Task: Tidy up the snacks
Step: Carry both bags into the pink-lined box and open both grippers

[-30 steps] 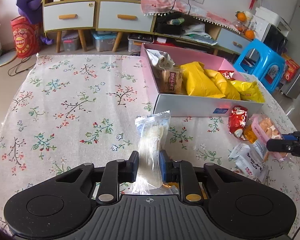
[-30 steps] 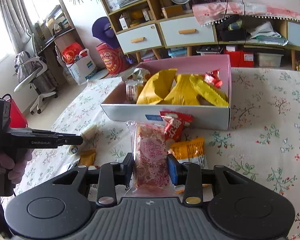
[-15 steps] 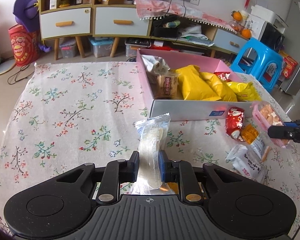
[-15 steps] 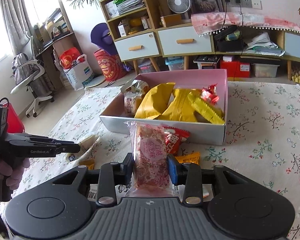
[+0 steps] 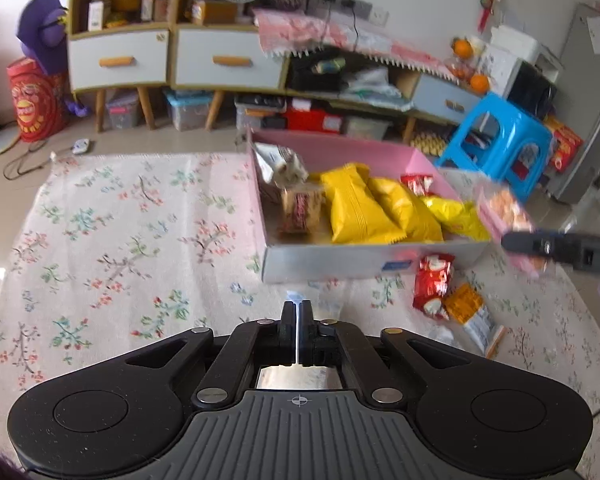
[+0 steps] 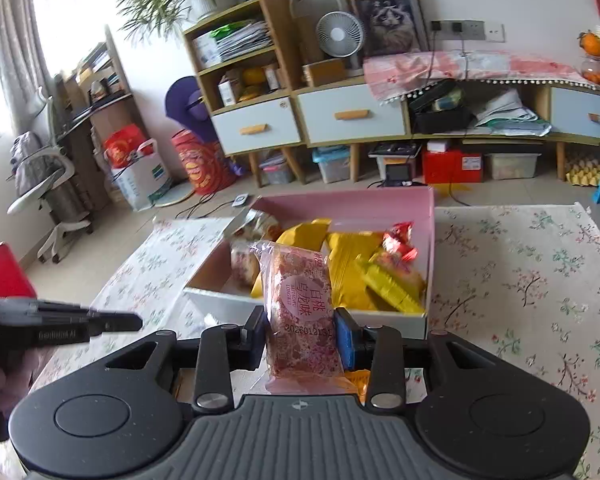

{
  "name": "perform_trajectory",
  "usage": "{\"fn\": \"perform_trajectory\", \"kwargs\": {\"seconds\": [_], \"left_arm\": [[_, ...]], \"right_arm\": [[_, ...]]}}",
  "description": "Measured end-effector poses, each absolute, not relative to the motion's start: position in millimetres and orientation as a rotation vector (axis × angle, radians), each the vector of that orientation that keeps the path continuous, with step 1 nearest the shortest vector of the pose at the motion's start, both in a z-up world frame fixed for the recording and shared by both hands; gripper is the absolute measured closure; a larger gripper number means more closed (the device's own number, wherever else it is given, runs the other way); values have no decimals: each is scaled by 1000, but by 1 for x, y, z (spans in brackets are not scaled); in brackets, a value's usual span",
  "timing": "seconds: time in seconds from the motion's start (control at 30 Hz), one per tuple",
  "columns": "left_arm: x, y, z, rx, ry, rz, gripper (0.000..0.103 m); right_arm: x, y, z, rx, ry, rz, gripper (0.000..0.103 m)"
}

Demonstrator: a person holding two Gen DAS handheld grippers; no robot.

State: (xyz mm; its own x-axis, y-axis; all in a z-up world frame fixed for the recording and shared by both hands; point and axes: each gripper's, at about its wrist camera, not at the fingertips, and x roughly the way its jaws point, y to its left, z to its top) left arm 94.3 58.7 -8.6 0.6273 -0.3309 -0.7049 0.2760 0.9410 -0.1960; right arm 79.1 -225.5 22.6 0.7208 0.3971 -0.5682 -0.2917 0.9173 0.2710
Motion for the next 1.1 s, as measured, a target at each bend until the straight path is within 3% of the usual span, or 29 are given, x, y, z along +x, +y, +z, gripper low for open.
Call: {"fn": "perform_trajectory", "kwargs": {"seconds": [0.1,0.17,0.23,0.43,0.5,0.57,0.67,1.1], "left_arm": [[99,52,-21,-27,862,-334,84],[102,47,-29,-3,886,-333,57],[103,41,-35,22,897,-337,47],[107,29,-49,120,923,-309,48],[108,28,-53,128,943,-286,53],[107,28,-55,130,937,-271,69],[107,28,-53,128,931,-266,84],[106,34,2,24,807,-284,88]], "right_arm": [[84,-225,21,179,677,380,78],[86,-221,18,175,697,386,78],[87,-215,15,153,718,393,78],[84,-197,12,87,746,433,78],[84,-195,12,78,749,442,78],[83,-193,12,68,751,448,78],[82,-193,11,61,754,448,78],[93,-205,24,109,714,402,78]]}}
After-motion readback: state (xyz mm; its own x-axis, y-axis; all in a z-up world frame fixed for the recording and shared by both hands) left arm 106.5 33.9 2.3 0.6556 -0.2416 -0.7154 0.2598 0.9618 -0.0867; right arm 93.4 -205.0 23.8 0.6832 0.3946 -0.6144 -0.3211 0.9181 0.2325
